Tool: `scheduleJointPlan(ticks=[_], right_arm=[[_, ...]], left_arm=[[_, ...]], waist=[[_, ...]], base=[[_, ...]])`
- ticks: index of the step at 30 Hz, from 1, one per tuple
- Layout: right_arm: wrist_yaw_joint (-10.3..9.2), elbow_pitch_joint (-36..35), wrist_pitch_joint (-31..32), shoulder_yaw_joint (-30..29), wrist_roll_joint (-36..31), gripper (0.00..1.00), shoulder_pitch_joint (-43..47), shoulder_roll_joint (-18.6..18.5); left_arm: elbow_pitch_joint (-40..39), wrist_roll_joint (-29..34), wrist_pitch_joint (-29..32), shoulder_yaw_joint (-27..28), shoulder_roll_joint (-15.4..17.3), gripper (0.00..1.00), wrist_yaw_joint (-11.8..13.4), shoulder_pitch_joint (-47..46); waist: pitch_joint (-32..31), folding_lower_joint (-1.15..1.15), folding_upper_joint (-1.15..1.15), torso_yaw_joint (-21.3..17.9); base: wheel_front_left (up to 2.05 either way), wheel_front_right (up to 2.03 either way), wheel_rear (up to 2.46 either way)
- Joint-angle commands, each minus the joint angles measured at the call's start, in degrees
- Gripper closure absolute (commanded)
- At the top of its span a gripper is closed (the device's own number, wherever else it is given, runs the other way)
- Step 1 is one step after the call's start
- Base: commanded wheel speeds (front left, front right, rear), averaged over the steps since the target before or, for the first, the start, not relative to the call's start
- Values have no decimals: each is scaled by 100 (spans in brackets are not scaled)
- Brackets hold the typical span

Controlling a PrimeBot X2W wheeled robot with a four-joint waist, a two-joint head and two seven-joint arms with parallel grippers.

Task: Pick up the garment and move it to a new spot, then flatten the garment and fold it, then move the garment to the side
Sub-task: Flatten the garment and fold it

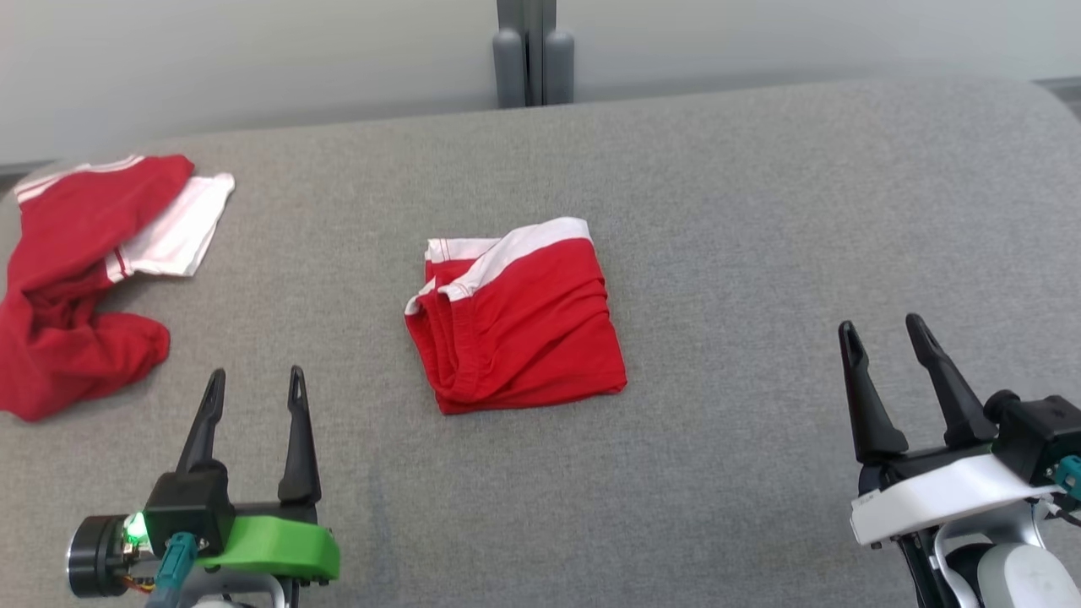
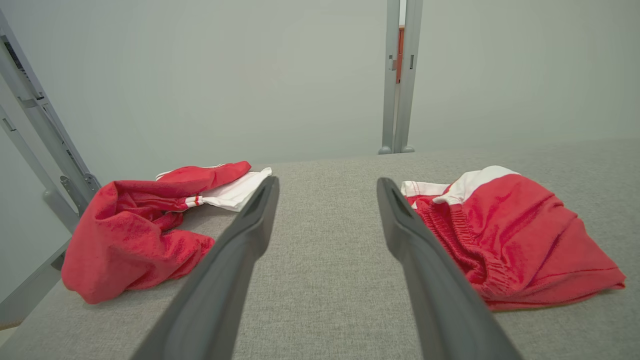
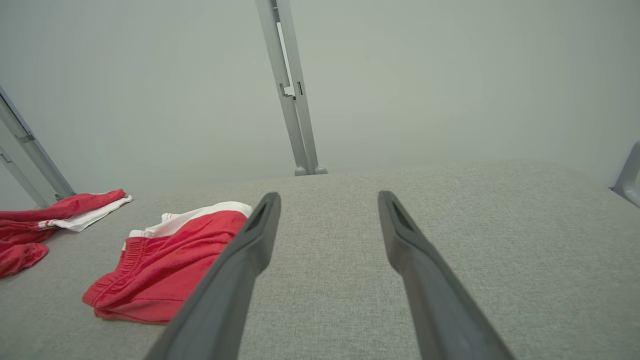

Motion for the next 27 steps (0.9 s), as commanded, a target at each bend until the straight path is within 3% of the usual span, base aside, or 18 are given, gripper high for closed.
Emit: scheduleJointPlan(ticks=[1, 12, 27], right_arm=[[1, -52, 49, 1, -56, 0, 146, 9], [1, -273, 271, -1, -132, 0, 536, 89], [1, -403, 351, -101, -212, 0, 571, 135]], left_arm=[[10, -19, 38, -1, 61, 0, 12, 161], [89, -179, 166, 31, 99, 0, 117, 547], [164, -191, 91, -11, 86, 0, 125, 333]], waist=[[-357, 0, 0, -99], [-667, 0, 0, -17], [-604, 0, 0, 55]], base=[[0, 0, 0], [0, 0, 0], [0, 0, 0]])
